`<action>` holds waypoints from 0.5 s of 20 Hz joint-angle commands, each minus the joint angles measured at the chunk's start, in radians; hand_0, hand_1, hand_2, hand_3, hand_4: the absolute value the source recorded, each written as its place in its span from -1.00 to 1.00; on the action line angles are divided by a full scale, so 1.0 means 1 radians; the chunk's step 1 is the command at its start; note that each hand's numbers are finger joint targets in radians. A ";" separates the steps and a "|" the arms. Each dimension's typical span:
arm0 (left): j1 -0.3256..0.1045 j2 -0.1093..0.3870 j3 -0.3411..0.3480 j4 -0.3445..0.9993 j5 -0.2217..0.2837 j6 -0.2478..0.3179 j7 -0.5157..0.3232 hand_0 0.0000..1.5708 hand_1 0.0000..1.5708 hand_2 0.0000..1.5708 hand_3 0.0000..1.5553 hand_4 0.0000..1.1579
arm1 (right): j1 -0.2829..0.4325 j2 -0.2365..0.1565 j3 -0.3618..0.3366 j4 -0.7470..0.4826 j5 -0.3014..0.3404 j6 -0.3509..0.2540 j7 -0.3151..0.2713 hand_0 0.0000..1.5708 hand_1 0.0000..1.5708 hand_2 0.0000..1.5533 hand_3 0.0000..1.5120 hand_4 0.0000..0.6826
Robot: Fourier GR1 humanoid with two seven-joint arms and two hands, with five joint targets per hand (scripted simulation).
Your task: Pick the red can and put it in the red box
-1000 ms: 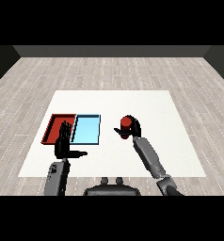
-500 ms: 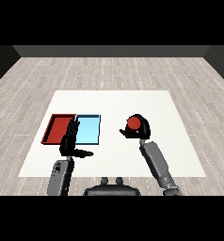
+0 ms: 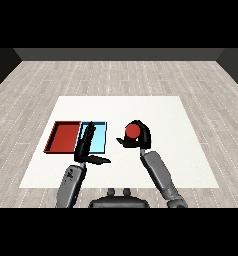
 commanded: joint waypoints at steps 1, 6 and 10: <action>-0.051 -0.001 -0.090 0.072 -0.023 0.072 0.013 -1.00 -1.00 -1.00 -1.00 -1.00 | 0.029 0.011 0.039 -0.067 0.035 -0.015 0.004 0.81 0.81 0.82 0.84 0.84; -0.162 -0.001 -0.102 0.225 0.027 0.135 0.003 -1.00 -1.00 -1.00 -1.00 -1.00 | 0.027 0.011 0.023 -0.068 0.005 0.027 -0.033 0.84 0.84 0.84 0.85 0.79; -0.179 -0.001 -0.176 0.300 0.031 0.197 -0.014 -1.00 -1.00 -1.00 -1.00 -1.00 | -0.001 -0.008 0.007 -0.059 0.000 0.059 -0.026 0.84 0.84 0.85 0.85 0.83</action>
